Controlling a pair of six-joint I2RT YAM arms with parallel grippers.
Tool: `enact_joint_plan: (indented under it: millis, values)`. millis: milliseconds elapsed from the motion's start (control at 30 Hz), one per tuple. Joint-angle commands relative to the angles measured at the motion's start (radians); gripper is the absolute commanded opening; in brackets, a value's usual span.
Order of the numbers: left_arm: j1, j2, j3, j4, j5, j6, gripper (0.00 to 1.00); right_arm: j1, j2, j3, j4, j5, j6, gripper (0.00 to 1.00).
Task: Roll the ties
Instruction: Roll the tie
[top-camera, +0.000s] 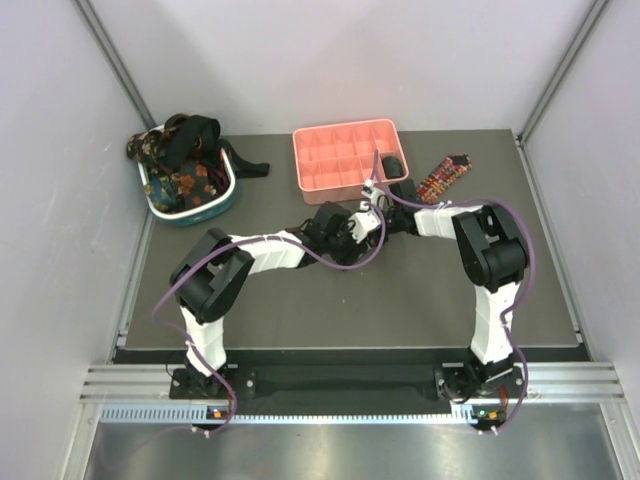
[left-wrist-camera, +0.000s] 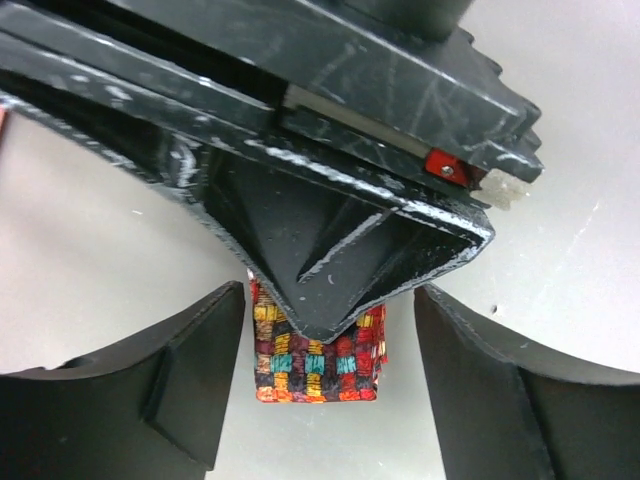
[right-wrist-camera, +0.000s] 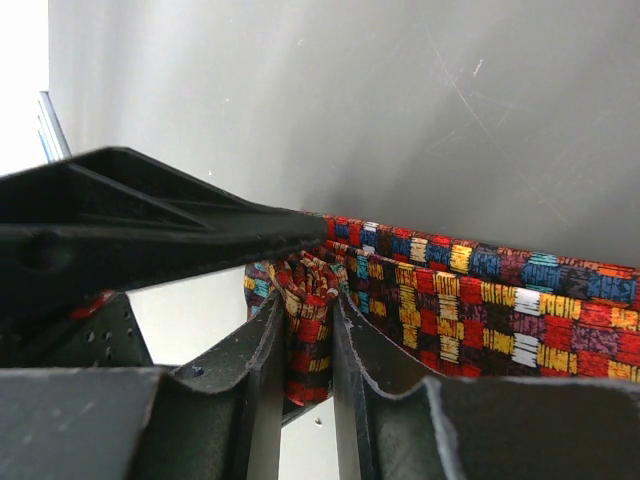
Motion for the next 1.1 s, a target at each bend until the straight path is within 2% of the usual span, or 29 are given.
enact_joint_plan:
  millis: [0,200,567,633,833,1067]
  values:
    - [-0.007,0.014,0.011,0.057,0.023,0.052,0.72,-0.01,0.003,-0.01,-0.013,0.009,-0.026,0.12]
    - [-0.007,0.024,0.009,0.061,-0.002,0.062,0.69,-0.01,0.009,-0.001,-0.026,0.012,-0.035,0.13]
    - [0.007,0.046,0.023,0.041,-0.052,0.046,0.54,-0.012,0.012,0.001,-0.029,0.012,-0.035,0.13]
    - [0.007,0.044,0.023,0.038,-0.045,0.046,0.48,-0.012,0.012,0.001,-0.029,0.011,-0.035,0.13]
    - [0.009,0.058,0.048,-0.008,-0.045,0.048,0.4,-0.014,0.008,-0.002,-0.029,0.014,-0.035,0.22]
    - [0.009,0.066,0.028,-0.008,-0.078,0.025,0.37,-0.021,0.003,-0.007,-0.013,0.012,-0.018,0.31]
